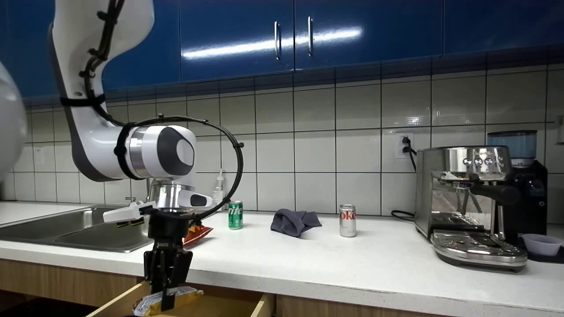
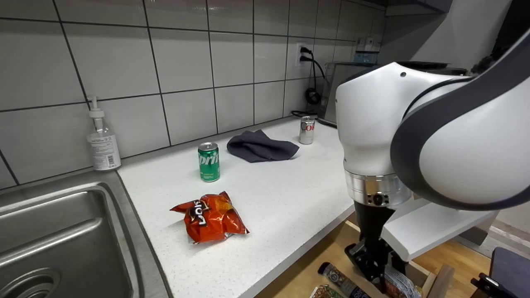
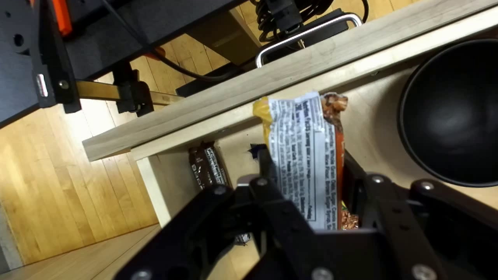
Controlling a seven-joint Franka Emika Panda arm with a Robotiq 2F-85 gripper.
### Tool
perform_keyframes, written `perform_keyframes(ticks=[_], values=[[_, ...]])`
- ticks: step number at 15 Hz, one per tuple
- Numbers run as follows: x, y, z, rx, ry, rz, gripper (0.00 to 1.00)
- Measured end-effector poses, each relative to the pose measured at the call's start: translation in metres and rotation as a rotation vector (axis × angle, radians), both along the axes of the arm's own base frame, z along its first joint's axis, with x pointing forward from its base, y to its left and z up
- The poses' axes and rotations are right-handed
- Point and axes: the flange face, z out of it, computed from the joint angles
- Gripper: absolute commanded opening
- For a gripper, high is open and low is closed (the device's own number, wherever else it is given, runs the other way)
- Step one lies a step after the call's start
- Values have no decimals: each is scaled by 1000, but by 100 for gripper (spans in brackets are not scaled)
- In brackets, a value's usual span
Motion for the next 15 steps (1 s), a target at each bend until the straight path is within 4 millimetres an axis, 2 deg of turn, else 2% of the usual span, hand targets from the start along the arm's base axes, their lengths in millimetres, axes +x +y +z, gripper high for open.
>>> perform_keyframes(ticks=[7, 12, 13, 14, 15], values=[[2, -5, -19, -11, -22, -19, 17], [12, -13, -34, -27, -48, -21, 17], [15, -15, -37, -29, -51, -20, 45], [19, -17, -39, -32, -53, -20, 68], [22, -19, -41, -34, -54, -21, 70]])
